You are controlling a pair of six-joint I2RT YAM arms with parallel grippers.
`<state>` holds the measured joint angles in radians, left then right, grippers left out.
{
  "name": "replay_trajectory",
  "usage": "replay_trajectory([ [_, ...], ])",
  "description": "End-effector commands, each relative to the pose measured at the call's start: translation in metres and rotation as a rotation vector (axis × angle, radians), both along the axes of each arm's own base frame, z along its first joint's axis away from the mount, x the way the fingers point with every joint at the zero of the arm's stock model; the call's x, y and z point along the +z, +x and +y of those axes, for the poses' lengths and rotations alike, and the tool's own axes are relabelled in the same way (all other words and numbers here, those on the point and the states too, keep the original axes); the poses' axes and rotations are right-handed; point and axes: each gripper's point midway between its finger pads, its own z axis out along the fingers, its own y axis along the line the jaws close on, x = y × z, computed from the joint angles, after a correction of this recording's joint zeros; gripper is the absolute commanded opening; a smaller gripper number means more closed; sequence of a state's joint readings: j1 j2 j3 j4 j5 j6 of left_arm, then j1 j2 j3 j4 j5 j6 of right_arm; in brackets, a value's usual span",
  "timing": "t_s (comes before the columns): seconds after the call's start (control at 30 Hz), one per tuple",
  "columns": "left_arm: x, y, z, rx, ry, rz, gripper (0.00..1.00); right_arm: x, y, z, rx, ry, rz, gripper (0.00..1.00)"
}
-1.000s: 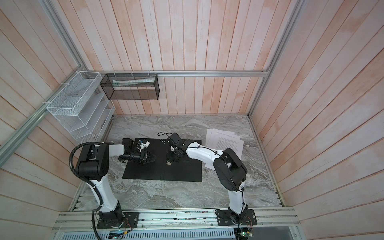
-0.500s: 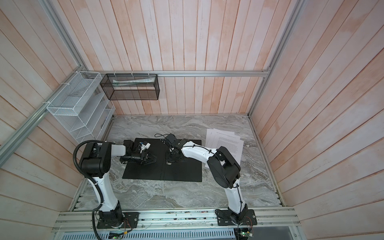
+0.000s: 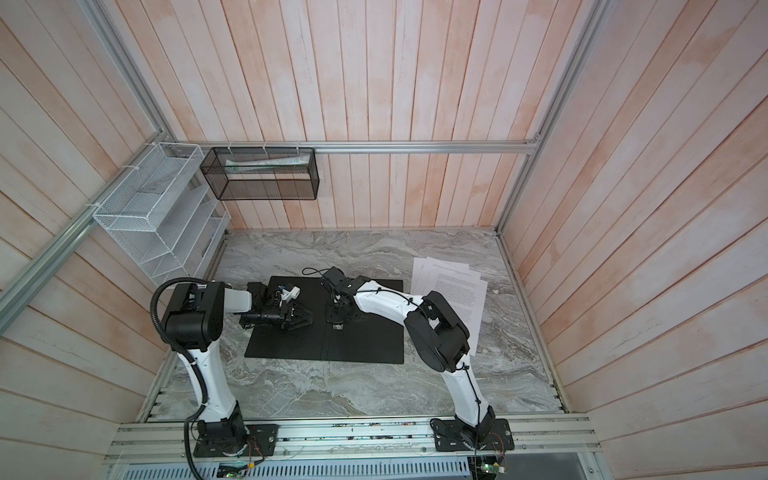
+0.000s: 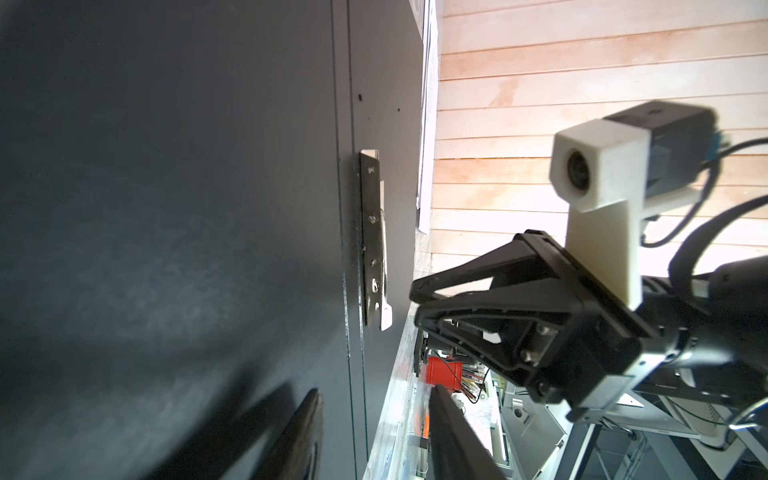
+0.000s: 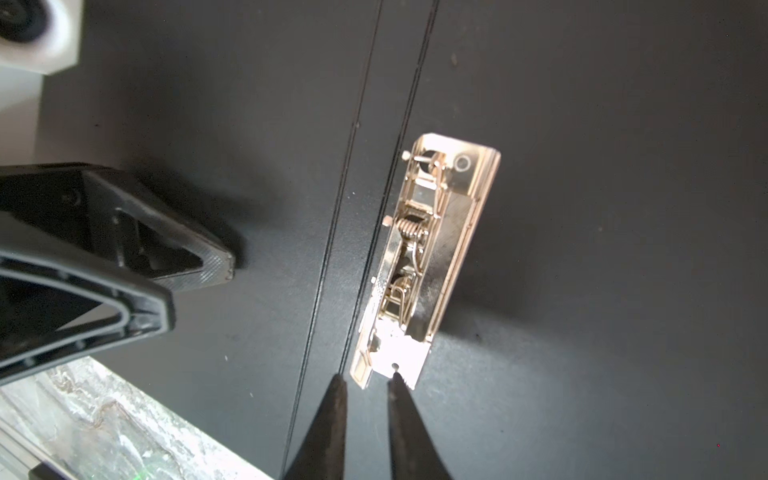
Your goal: Put the files into the folder
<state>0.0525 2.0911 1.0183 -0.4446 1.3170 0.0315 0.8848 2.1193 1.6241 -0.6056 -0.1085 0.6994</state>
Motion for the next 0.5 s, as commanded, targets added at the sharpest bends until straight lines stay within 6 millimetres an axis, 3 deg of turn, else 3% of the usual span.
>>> replay_trajectory([
  [0.0, -0.039, -0.01, 0.005, 0.003, 0.081, 0.09, 0.43, -0.013, -0.004, -0.007, 0.015, -0.071, 0.016, 0.18],
  [0.27, -0.04, -0.01, 0.006, 0.005, 0.093, 0.091, 0.43, -0.019, -0.008, -0.01, 0.024, -0.102, 0.02, 0.17],
  [0.47, -0.041, -0.011, 0.006, 0.007, 0.095, 0.095, 0.43, -0.007, -0.003, -0.002, 0.023, -0.078, -0.004, 0.17],
])
